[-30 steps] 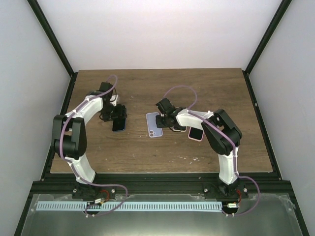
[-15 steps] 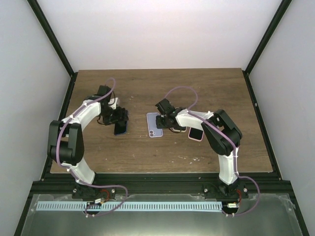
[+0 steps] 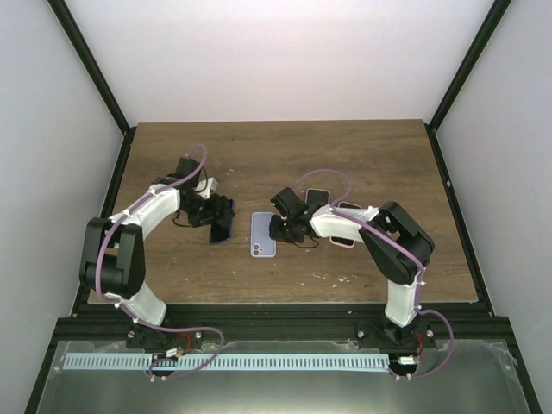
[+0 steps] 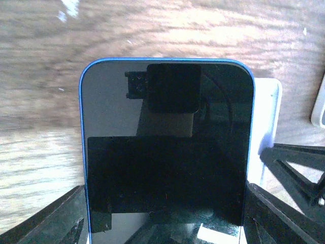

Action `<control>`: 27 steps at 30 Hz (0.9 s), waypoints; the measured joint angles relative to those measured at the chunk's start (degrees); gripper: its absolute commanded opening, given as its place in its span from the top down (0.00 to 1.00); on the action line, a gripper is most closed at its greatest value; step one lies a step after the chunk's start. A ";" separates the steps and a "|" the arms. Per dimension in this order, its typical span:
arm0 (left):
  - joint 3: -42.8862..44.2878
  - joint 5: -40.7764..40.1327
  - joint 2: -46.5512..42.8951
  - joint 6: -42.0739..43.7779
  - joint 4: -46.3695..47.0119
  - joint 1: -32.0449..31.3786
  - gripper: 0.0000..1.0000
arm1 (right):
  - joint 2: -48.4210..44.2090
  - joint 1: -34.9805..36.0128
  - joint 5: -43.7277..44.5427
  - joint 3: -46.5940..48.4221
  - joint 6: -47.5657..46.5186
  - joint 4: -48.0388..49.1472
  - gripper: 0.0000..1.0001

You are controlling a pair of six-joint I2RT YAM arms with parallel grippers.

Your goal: Put the phone into the phone case

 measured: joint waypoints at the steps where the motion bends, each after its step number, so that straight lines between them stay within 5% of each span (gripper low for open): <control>1: -0.37 0.17 0.00 -0.31 0.26 -0.79 0.46 | -0.63 0.22 -0.57 -0.63 0.61 0.33 0.77; 8: -0.85 0.52 0.00 -3.61 2.95 -6.97 0.47 | -6.12 0.90 -3.48 -5.31 2.12 2.95 0.73; 20: -0.70 -2.58 2.99 -11.63 8.72 -16.46 0.49 | -20.00 0.07 -1.27 -19.43 -2.95 9.81 0.46; 27: 0.37 -3.19 4.85 -15.85 12.11 -19.78 0.50 | -28.17 -2.27 -5.33 -27.15 -4.39 16.59 0.52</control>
